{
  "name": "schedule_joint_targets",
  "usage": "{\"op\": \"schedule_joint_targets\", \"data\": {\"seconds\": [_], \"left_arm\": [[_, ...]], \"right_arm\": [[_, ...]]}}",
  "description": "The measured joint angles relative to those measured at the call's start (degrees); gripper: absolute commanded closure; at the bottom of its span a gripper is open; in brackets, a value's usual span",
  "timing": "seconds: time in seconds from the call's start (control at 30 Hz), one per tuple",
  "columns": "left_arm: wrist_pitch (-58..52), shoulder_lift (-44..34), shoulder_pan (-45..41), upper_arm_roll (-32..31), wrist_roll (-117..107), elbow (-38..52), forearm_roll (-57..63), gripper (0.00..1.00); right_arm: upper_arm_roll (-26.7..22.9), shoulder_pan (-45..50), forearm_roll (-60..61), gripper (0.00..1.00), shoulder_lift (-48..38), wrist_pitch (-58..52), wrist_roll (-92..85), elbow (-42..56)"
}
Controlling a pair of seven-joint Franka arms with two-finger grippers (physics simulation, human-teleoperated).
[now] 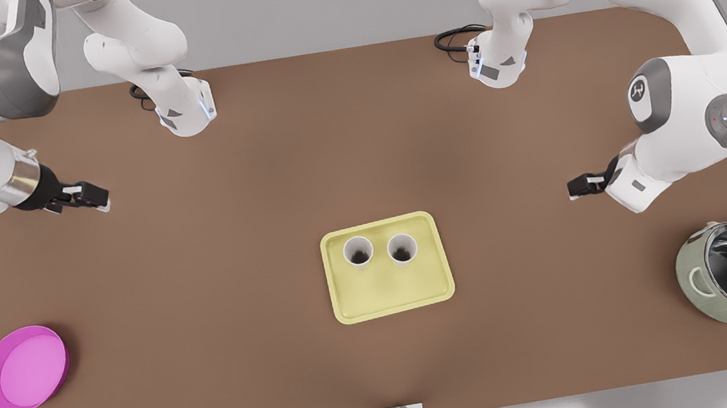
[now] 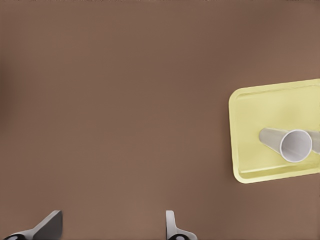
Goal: Use the left arm to pick up the white IKEA cup from the tray and place it on the middle-left position; use the right arm to pick up the white IKEA cup from the tray and place it on the middle-right position
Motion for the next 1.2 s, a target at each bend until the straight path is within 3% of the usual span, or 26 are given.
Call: {"op": "schedule_joint_targets", "data": {"seconds": [0.13, 0.27, 0.33, 0.43, 0.57, 0.73, 0.97, 1.2], "left_arm": [[0.4, -0.8, -0.4, -0.1, 0.3, 0.3, -1.3, 0.0], [-0.5, -1.2, 0.8, 0.3, -0.3, -1.3, -2.5, 0.0], [-2.8, -1.0, 1.1, 0.4, -0.7, -1.7, -2.6, 0.0], [-5.8, -2.0, 1.1, 1.6, -1.3, -1.2, -2.8, 0.0], [-8.6, -2.0, 1.4, 2.7, -2.2, -1.6, -2.9, 0.0], [-9.0, -1.1, 2.3, 3.2, -2.9, -1.1, -2.0, 0.0], [-8.5, -0.8, 2.3, 3.1, -2.7, -0.7, -2.0, 0.0], [-6.8, -0.5, 2.2, 3.2, -2.5, -0.9, -1.4, 0.0]], "right_arm": [[1.9, 0.9, 0.7, 0.0, 5.8, 0.7, 0.7, 0.0], [3.5, 21.0, 1.3, 0.0, 18.3, 8.6, 3.3, 0.0], [4.8, 26.6, 1.5, 0.0, 25.3, 15.0, 6.7, 3.1], [5.4, 28.6, 1.5, 0.0, 34.8, 22.8, 12.0, 11.0], [5.8, 29.9, 1.5, 0.0, 40.6, 34.0, 17.8, 12.3], [6.3, 30.8, 1.5, 0.0, 43.3, 42.4, 23.4, 11.5], [6.6, 30.3, 1.5, 0.0, 34.7, 43.7, 25.8, -2.7], [6.5, 29.7, 1.7, 0.0, 38.5, 45.3, 27.2, -3.7]]}}
